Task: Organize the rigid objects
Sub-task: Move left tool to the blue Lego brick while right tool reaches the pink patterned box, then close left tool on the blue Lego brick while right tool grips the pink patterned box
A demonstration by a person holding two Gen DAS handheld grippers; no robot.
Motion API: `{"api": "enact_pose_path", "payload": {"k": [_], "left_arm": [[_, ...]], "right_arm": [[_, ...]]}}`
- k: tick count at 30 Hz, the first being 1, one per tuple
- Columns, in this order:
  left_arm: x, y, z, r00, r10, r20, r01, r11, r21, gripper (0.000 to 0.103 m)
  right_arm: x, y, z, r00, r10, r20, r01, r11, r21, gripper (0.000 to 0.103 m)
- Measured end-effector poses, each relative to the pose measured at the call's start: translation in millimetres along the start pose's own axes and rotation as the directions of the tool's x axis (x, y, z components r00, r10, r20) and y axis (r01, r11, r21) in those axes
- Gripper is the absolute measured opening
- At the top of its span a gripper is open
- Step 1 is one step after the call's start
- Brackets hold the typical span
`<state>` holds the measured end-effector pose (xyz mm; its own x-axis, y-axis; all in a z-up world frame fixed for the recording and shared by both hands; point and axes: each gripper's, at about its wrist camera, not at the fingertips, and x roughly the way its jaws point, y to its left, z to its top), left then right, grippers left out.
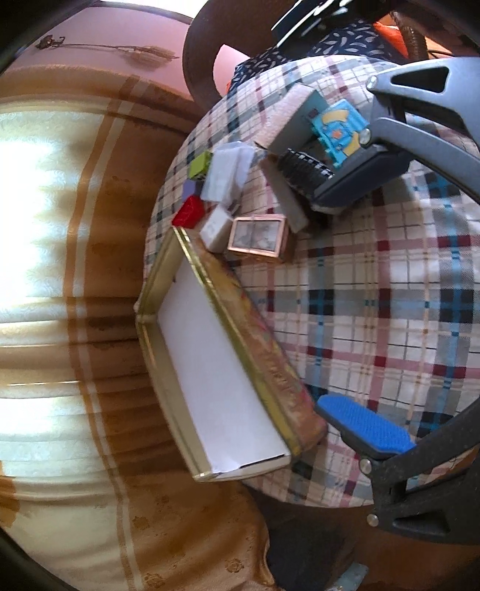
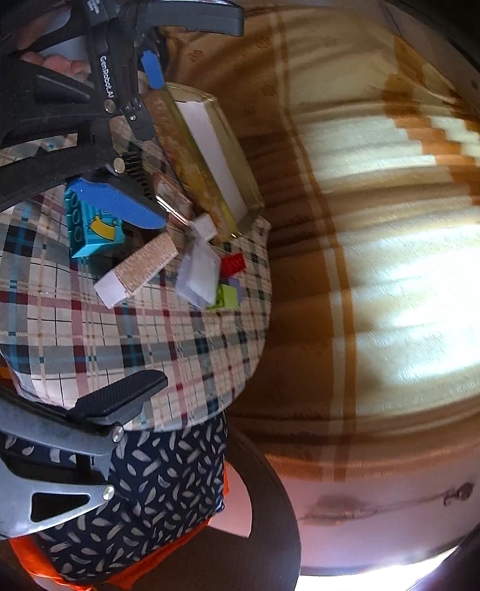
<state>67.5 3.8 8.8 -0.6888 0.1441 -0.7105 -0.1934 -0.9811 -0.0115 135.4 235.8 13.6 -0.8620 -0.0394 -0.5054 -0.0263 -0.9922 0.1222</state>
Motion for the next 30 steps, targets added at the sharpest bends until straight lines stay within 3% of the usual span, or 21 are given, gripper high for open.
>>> {"api": "enact_pose_path", "payload": {"k": [5,8,13,16,17,22,27,30], "left_arm": [[2.6,-3.2,-2.6,1.000,0.003,-0.008,-0.002,1.000,0.015,0.103],[3.1,-9.3,-3.7,1.000,0.005,-0.003,-0.005,0.999,0.049,0.103],[3.7,-19.8,-5.4,0.999,-0.030,-0.015,0.031,0.995,0.090,0.103],[3.9,-24.1,-7.1,0.998,-0.054,-0.020,0.056,0.993,0.103,0.103],[4.1,-25.2,-7.6,0.998,-0.065,-0.024,0.067,0.992,0.106,0.103],[2.1,-40.1,-11.8,0.983,-0.168,-0.073,0.176,0.976,0.131,0.103],[-0.3,-66.5,-18.7,0.949,-0.271,-0.159,0.292,0.947,0.133,0.102],[0.9,-84.3,-20.2,0.944,-0.269,-0.193,0.299,0.942,0.149,0.093]], "right_arm": [[27.0,8.8,-3.7,0.997,-0.004,-0.078,-0.001,0.998,-0.065,0.057],[47.2,9.8,-4.0,0.991,0.033,-0.131,-0.041,0.997,-0.060,0.057],[78.8,13.2,-4.9,0.972,0.012,-0.235,-0.029,0.997,-0.067,0.056],[87.0,1.9,-7.9,0.960,0.040,-0.278,-0.039,0.999,0.010,0.031],[86.3,-1.7,-8.6,0.960,0.048,-0.277,-0.042,0.999,0.027,0.027],[61.5,-16.8,-6.6,0.972,0.086,-0.217,-0.069,0.994,0.083,0.027],[28.3,-31.3,-0.4,0.988,0.072,-0.136,-0.057,0.992,0.111,0.027],[16.0,-38.4,0.7,0.991,0.070,-0.110,-0.055,0.990,0.133,0.028]]}}
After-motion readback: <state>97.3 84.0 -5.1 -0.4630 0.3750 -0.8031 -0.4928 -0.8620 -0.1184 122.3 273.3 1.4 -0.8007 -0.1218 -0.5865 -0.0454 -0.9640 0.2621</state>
